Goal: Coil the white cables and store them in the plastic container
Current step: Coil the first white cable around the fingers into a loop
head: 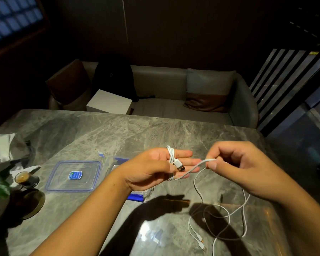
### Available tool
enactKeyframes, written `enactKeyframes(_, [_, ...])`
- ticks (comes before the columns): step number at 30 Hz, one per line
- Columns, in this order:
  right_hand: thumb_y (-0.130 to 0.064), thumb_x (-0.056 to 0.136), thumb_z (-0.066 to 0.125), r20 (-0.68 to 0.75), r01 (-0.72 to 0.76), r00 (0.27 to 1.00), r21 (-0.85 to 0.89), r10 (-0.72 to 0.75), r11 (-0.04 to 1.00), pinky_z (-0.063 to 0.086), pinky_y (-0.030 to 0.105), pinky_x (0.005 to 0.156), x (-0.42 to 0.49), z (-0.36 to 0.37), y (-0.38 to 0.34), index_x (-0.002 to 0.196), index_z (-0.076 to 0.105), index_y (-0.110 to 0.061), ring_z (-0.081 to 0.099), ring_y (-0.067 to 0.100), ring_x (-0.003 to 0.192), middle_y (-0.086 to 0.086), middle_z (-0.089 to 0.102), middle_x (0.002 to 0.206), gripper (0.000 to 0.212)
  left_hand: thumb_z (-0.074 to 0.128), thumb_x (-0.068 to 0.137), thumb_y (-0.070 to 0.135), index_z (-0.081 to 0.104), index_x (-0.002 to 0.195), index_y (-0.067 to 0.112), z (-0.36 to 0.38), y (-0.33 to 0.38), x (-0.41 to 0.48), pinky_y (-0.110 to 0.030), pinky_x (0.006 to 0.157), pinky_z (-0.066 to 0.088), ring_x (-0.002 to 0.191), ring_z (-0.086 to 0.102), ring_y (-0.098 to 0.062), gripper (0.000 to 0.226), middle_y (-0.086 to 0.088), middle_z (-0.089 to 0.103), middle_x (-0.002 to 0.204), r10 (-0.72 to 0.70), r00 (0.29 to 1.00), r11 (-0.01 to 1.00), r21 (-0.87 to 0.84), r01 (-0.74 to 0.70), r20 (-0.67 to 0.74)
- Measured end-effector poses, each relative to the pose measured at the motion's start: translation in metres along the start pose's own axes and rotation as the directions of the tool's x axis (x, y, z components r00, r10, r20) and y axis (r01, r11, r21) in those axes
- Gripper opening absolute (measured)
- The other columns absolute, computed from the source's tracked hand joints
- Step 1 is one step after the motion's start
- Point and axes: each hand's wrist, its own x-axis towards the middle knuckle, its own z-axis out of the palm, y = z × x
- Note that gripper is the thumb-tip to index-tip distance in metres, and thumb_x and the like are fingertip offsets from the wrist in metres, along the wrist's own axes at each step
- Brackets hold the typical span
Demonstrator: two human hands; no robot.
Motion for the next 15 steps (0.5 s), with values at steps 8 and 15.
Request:
enactKeyframes(8, [-0.018, 0.090, 0.066, -0.016, 0.061, 0.998, -0.103, -0.062, 0.993, 0.053, 0.036, 0.064, 0.033, 0.005, 0.003, 0.081, 0.069, -0.017, 0.064, 0.019, 0.068, 0.004, 0.067, 0.074, 0.010, 0.039, 0.086, -0.015, 0.049, 0.128, -0.009, 0.020, -0.011, 0.004, -0.041, 0.110, 0.043, 0.126, 0.053, -0.037, 0.044, -0.030, 0.055, 0.129, -0.034, 0.999, 0.999, 0.039, 0.033, 0.032])
enactKeyframes(15, [-0.020, 0.085, 0.072, -0.017, 0.106, 0.994, -0.094, -0.108, 0.990, 0.050, 0.024, 0.065, 0.049, 0.008, 0.002, 0.080, 0.070, -0.016, 0.063, 0.010, 0.069, -0.002, 0.068, 0.074, 0.007, 0.042, 0.089, -0.013, 0.047, 0.131, -0.008, 0.031, -0.005, 0.003, -0.037, 0.107, 0.046, 0.126, 0.056, -0.034, 0.043, -0.024, 0.059, 0.130, -0.031, 0.992, 0.997, 0.067, 0.023, 0.119])
